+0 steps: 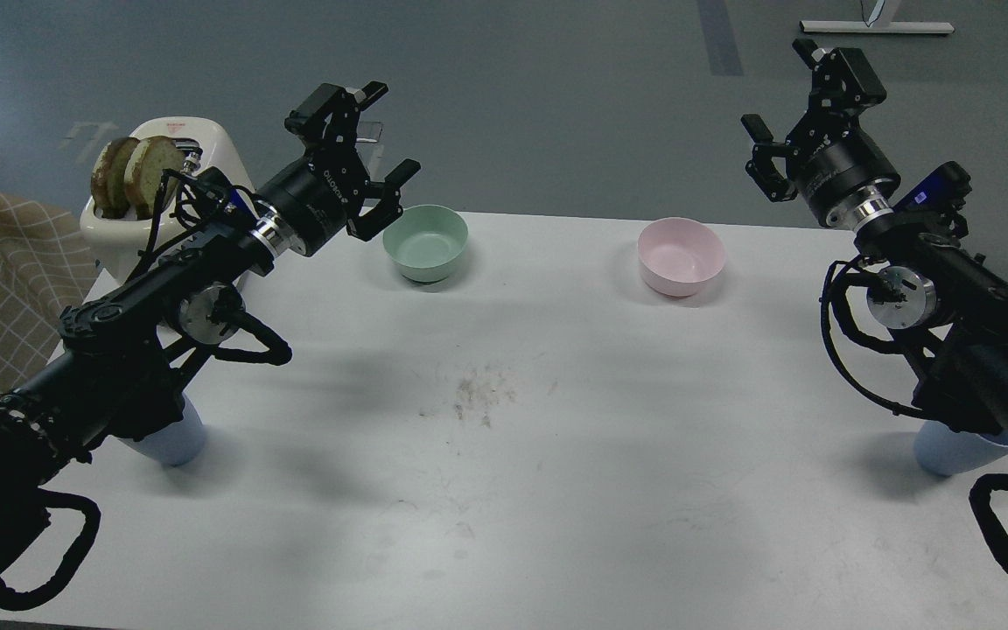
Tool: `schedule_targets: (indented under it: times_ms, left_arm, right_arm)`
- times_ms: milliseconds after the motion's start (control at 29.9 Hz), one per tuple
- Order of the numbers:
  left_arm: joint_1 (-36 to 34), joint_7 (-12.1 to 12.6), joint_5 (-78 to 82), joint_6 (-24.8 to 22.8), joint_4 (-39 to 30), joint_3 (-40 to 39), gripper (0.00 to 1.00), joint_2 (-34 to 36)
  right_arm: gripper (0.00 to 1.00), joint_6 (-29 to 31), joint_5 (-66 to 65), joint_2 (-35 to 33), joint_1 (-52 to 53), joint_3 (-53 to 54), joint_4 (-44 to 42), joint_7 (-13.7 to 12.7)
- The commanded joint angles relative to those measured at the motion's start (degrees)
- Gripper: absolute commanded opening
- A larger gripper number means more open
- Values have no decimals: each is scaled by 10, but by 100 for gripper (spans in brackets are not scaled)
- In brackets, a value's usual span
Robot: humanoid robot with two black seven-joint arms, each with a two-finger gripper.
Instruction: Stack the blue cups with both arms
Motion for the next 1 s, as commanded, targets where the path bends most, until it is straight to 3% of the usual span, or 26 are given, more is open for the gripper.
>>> schedule_targets:
  times_ms: [0, 536, 669, 971]
  left_arm:
    - [3, 0, 1, 0, 0, 0, 99, -7]
    - [2, -4, -8, 0, 25, -11, 99, -6]
    - [0, -22, -9, 0, 25, -11, 99, -6]
    - [-1, -33, -8, 0, 27, -11, 99, -6]
  right_arm:
    - [100, 2, 5, -1, 0, 0, 0, 0]
    - [100, -1, 0, 0, -7, -2, 0, 0]
    - [100, 0, 1, 0, -13, -2, 5, 0]
    - [100, 20, 0, -1, -19, -2, 4, 0]
